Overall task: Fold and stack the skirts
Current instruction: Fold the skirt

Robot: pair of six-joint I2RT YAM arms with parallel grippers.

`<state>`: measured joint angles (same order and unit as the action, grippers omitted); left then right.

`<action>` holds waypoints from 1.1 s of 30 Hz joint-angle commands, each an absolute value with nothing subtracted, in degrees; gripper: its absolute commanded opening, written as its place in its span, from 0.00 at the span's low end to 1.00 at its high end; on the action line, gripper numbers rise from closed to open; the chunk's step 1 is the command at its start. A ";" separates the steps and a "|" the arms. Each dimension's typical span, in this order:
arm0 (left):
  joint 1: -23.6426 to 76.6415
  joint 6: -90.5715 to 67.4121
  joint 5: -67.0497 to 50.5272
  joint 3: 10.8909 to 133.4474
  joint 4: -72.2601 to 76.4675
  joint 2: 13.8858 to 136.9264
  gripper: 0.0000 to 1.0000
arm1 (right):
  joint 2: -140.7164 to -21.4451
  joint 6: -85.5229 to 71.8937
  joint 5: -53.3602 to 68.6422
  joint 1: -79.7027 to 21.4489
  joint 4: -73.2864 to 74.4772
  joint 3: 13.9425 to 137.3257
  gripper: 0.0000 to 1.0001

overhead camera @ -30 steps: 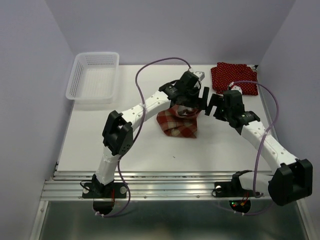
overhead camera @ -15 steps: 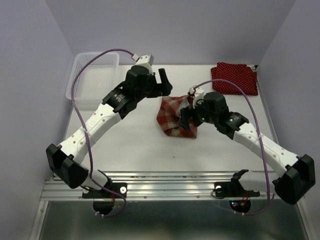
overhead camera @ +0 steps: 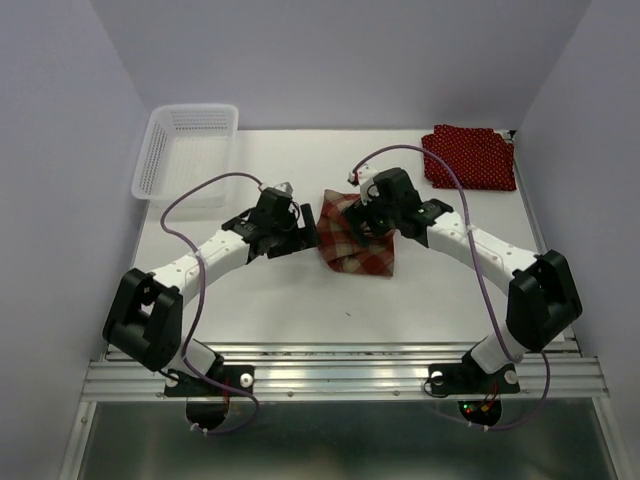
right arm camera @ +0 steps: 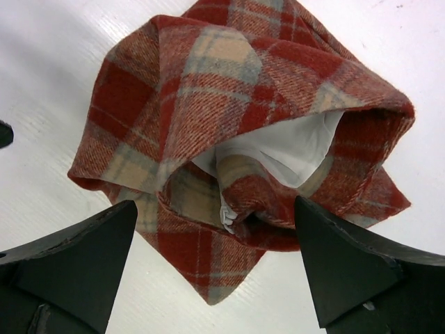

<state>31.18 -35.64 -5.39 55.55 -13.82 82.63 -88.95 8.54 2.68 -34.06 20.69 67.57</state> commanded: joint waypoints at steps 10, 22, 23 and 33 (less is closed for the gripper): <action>33.05 -38.85 -10.54 58.71 -3.96 91.93 0.93 | -94.83 1.59 -5.26 -35.86 16.70 69.70 0.83; 33.40 -39.90 -12.66 58.98 -0.09 99.14 0.52 | -92.47 -6.77 -10.73 -35.86 16.08 75.40 0.07; 33.49 -39.99 -12.66 58.37 1.22 99.23 0.41 | -92.11 -6.85 -9.16 -35.86 16.08 75.93 0.07; 33.13 -37.88 -10.37 53.27 2.29 96.86 0.00 | -86.23 -19.50 1.82 -27.88 16.53 66.55 0.03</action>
<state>33.04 -39.92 -11.77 56.07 1.52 99.72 -90.85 -11.18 -6.26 -34.11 18.70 72.29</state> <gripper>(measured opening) 0.036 0.184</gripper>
